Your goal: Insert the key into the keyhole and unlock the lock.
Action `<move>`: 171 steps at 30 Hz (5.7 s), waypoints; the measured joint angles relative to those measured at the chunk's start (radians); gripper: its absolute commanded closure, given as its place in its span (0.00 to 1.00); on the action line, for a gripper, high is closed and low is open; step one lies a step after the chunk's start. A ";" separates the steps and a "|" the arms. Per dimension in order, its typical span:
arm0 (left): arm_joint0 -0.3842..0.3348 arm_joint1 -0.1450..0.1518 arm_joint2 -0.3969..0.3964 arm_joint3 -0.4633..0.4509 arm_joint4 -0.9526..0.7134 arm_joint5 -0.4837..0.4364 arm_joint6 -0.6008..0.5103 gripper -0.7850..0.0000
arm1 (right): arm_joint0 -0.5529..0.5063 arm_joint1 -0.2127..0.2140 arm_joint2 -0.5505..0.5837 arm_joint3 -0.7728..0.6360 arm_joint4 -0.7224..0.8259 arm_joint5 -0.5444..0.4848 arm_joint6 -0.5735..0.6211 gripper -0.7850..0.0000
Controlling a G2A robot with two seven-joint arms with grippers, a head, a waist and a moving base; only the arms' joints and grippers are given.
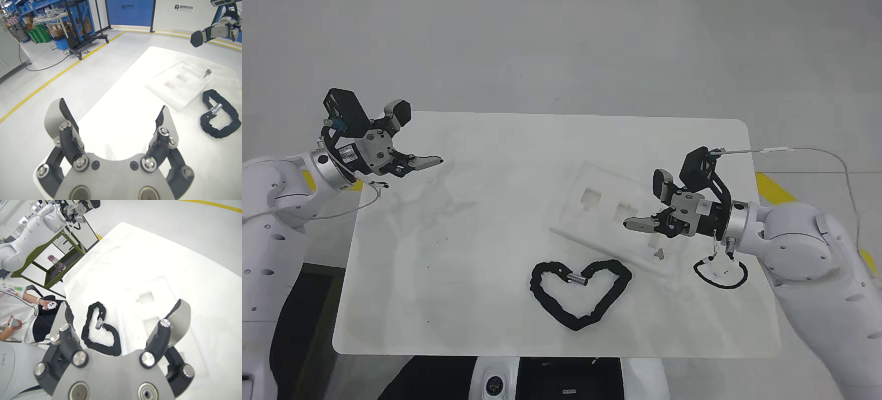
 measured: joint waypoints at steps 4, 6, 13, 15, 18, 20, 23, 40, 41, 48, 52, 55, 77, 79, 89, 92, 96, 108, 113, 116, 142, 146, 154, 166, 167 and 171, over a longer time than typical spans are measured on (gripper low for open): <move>0.000 0.000 0.000 0.000 0.000 0.000 0.000 0.00 | 0.000 0.000 0.000 0.000 0.000 0.000 0.000 0.00; 0.000 0.000 0.000 0.000 0.000 0.000 0.000 0.00 | 0.000 0.000 0.000 0.000 0.000 0.000 0.000 0.00; 0.000 0.000 0.000 0.000 0.000 0.000 0.000 0.00 | 0.000 0.000 0.000 0.000 0.000 0.000 0.000 0.00; 0.000 0.000 0.000 0.000 0.000 0.000 0.000 0.00 | 0.000 0.000 0.000 0.000 0.000 0.000 0.000 0.00; 0.000 0.000 0.000 0.000 0.000 0.000 0.000 0.00 | 0.000 0.000 0.000 0.000 0.000 0.000 0.000 0.00; 0.000 0.000 0.000 0.000 0.000 0.000 0.000 0.00 | -0.008 0.000 -0.004 -0.002 0.003 0.019 0.002 0.00; 0.000 0.000 0.000 0.000 0.000 0.000 0.000 0.00 | -0.013 0.003 -0.002 -0.018 0.014 0.074 0.058 0.00; 0.000 0.000 0.000 0.000 0.000 0.000 0.000 0.00 | -0.041 0.032 0.048 -0.053 0.098 0.387 0.443 0.00; 0.000 0.000 0.000 0.000 0.000 0.000 0.000 0.00 | -0.042 0.032 0.046 -0.049 0.093 0.390 0.450 0.00; 0.000 0.000 0.000 0.000 0.000 0.000 0.000 0.00 | -0.052 0.038 0.025 -0.053 0.036 0.432 0.492 0.00; 0.000 0.000 0.000 0.000 0.000 0.000 0.000 0.00 | -0.056 0.037 -0.004 -0.053 0.015 0.458 0.510 0.02; 0.000 0.000 0.000 0.000 0.000 0.000 0.000 0.00 | -0.047 0.036 -0.029 -0.046 -0.008 0.478 0.517 0.16; 0.000 0.000 0.000 0.000 0.000 0.000 0.000 0.00 | 0.011 0.036 -0.099 -0.052 -0.158 0.626 0.591 0.54; 0.000 0.000 0.000 0.000 0.000 0.000 0.000 0.00 | 0.011 0.036 -0.100 -0.050 -0.158 0.628 0.593 0.56; 0.000 0.000 0.000 0.000 0.000 0.000 0.000 0.00 | 0.019 0.035 -0.110 -0.030 -0.170 0.628 0.580 0.75; 0.000 0.000 0.000 0.000 0.000 0.000 0.000 0.00 | 0.023 0.035 -0.114 -0.025 -0.172 0.632 0.579 0.82; 0.000 0.000 0.000 0.000 0.000 0.000 0.000 0.00 | 0.029 0.034 -0.119 -0.022 -0.177 0.637 0.583 1.00; 0.000 0.000 0.000 0.000 0.000 0.000 0.000 0.00 | 0.031 0.041 -0.096 -0.039 -0.215 0.659 0.591 1.00; 0.000 0.000 0.000 0.000 0.000 0.000 0.000 0.00 | 0.040 0.047 -0.082 -0.060 -0.288 0.678 0.616 1.00; 0.000 0.000 0.000 0.000 0.000 0.000 0.000 0.00 | 0.056 0.050 -0.079 -0.062 -0.350 0.695 0.639 1.00; 0.000 0.000 0.000 0.000 0.000 0.000 0.000 0.00 | 0.195 0.052 -0.089 -0.018 -0.422 0.609 0.725 1.00; 0.000 0.000 0.000 0.000 0.000 0.000 0.000 0.00 | 0.219 0.039 -0.154 0.002 -0.443 0.597 0.708 1.00; 0.000 0.000 0.000 0.000 0.000 0.000 0.000 0.00 | 0.306 0.019 -0.237 0.025 -0.511 0.614 0.741 1.00; 0.000 0.000 0.000 0.000 0.000 0.000 0.000 0.00 | 0.255 0.045 -0.076 -0.016 -0.359 0.563 0.730 1.00; 0.000 0.000 0.000 0.000 0.000 0.000 0.000 0.00 | 0.243 0.046 -0.066 -0.019 -0.335 0.558 0.719 1.00; 0.000 0.000 0.000 0.000 0.000 0.000 0.000 0.00 | 0.185 0.050 -0.030 -0.041 -0.245 0.542 0.673 1.00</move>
